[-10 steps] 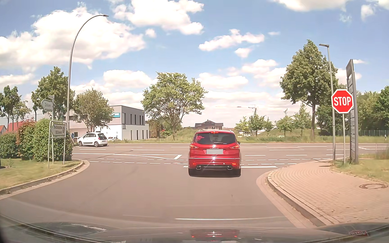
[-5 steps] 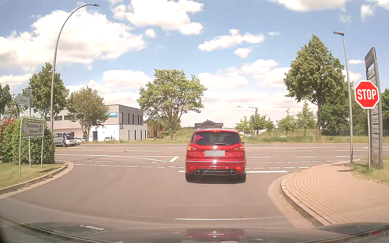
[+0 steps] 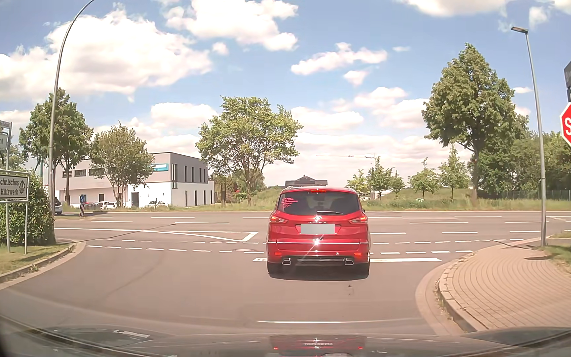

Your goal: Follow the waypoints while adhering to traffic rules and regulations

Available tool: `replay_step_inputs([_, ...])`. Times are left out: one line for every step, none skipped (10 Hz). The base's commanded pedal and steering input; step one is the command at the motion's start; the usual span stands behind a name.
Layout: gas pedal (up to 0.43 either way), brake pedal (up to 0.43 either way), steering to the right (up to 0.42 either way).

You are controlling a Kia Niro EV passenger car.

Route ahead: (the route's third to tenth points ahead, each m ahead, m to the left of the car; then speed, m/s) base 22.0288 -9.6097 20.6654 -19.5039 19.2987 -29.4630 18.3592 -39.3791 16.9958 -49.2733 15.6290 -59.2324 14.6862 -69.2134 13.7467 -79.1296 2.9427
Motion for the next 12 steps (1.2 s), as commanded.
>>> replay_step_inputs([0.000,0.171,0.010])
replay_step_inputs([0.000,0.165,0.012])
replay_step_inputs([0.000,0.146,0.015])
replay_step_inputs([0.000,0.116,0.017])
replay_step_inputs([0.000,0.104,0.020])
replay_step_inputs([0.000,0.085,0.022])
replay_step_inputs([0.000,0.073,0.023])
replay_step_inputs([0.000,0.073,0.023])
replay_step_inputs([0.000,0.067,0.023])
replay_step_inputs([0.000,0.043,0.023])
replay_step_inputs([0.000,0.006,0.023])
replay_step_inputs([0.000,0.000,0.023])
